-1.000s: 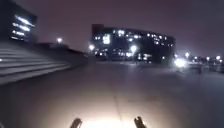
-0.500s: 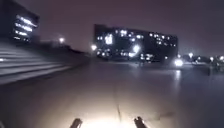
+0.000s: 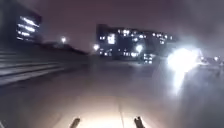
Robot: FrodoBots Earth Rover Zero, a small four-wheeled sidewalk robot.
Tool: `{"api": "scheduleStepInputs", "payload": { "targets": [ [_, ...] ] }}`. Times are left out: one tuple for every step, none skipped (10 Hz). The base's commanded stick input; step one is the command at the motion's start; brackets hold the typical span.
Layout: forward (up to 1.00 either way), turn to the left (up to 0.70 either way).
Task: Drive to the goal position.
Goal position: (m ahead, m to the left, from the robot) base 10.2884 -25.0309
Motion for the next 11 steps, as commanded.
{"api": "scheduleStepInputs", "payload": {
  "targets": [
    [1.00,0.00],
    [1.00,0.00],
    [1.00,0.00],
    [1.00,0.00],
    [1.00,0.00],
    [1.00,0.00],
    [1.00,0.00],
    [1.00,0.00],
    [1.00,0.00],
    [1.00,0.00],
    [1.00,0.00]
  ]
}}
